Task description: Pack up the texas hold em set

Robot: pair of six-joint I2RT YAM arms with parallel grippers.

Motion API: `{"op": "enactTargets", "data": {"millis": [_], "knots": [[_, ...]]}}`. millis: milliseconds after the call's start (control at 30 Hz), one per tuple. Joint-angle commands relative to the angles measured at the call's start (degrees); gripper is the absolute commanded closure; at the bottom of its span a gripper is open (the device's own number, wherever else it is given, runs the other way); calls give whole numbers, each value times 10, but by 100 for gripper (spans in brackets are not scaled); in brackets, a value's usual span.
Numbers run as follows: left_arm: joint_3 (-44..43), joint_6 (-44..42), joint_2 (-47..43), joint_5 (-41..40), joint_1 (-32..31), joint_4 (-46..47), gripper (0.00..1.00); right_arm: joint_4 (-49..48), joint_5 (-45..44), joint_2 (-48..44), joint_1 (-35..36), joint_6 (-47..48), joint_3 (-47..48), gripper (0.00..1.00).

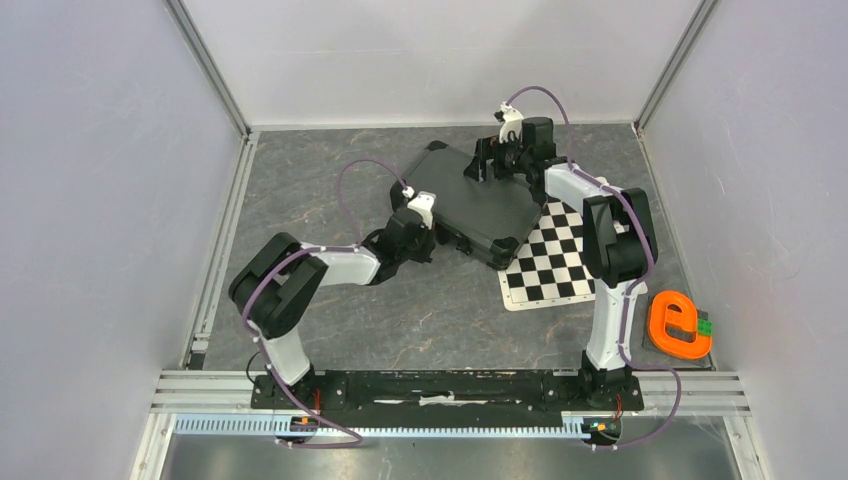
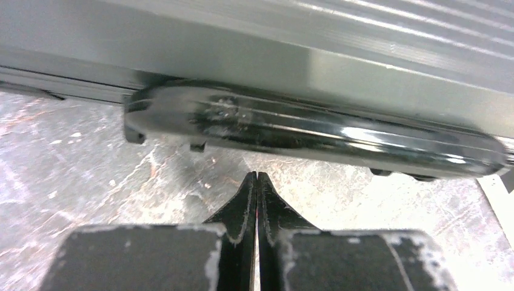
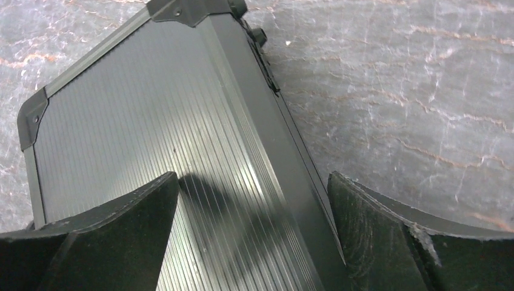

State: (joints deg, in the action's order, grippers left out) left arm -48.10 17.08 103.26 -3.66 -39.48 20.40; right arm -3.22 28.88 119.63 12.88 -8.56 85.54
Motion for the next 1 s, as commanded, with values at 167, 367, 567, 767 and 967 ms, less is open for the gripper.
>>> {"op": "enactTargets", "data": {"millis": [167, 367, 567, 767, 967], "knots": [[43, 42, -199, -74, 8, -75, 80, 67, -158, -138, -23, -37, -22, 2], [99, 64, -342, -127, 23, -133, 59, -49, -251, -347, -36, -36, -232, 2], [88, 92, -418, -219, 58, -256, 12, -171, -381, -534, -36, -23, -486, 2], [159, -2, -500, -275, 60, -189, 0, -311, -518, -646, -36, -4, -681, 2], [268, -146, -514, -288, 60, -10, 0, -505, -515, -623, -35, 132, -802, 2]]}}
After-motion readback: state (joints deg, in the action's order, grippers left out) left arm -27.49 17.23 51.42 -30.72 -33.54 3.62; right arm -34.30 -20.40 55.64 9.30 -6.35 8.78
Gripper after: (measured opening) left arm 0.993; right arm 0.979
